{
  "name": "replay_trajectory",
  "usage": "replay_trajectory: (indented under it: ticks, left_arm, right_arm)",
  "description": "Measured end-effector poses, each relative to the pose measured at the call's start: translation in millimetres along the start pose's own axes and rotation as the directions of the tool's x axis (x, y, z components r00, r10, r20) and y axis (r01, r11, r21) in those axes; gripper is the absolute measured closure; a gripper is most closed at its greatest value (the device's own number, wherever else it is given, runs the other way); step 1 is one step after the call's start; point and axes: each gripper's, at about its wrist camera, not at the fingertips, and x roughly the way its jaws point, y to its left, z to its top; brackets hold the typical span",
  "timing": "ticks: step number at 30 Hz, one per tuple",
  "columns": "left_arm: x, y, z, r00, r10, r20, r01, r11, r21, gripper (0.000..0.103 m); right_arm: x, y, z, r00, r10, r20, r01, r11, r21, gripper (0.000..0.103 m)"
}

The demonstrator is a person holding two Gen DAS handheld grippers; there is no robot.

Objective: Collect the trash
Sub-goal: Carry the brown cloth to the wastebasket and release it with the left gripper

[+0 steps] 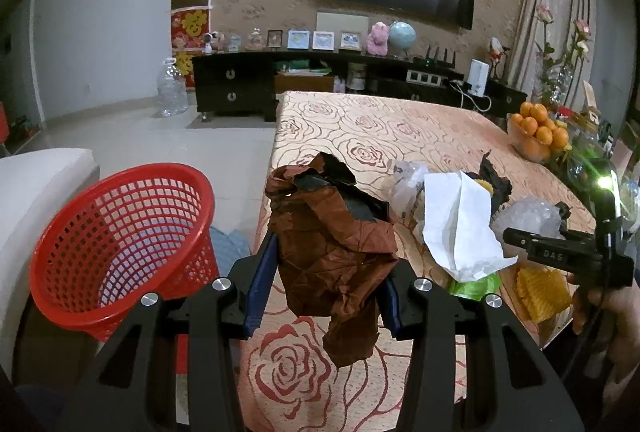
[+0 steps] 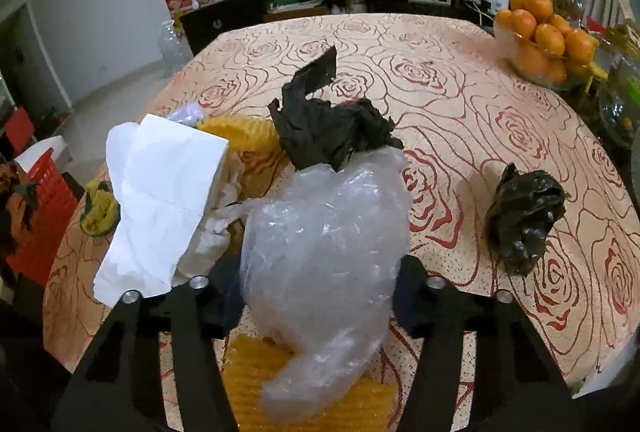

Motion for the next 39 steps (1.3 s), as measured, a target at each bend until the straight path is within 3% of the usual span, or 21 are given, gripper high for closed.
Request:
replay_trajectory:
  ticks: [12,22,32,39]
  left_arm:
    - [-14,8,6,0.999,0.009,0.034,-0.009,1.000,-0.022,0.060]
    - [-30,19,16,0.997,0.032,0.069,-0.031,0.999,-0.024,0.060]
    - [-46,63,34,0.983,0.148,0.108,-0.146,0.989,-0.025,0.060]
    - [-44,114,43,0.961,0.261,0.086,-0.257,0.965,-0.060,0.060]
  right_arm:
    - [-53,2,7,0.989,0.013,0.150,-0.016,1.000,0.016,0.051]
    - [-79,21,15,0.982,0.052,0.182,-0.053,0.999,-0.001,0.051]
    - [-94,61,27,0.974,0.122,0.189,-0.112,0.992,-0.062,0.051]
    - [-92,102,46,0.968,0.175,0.182,-0.153,0.980,-0.129,0.051]
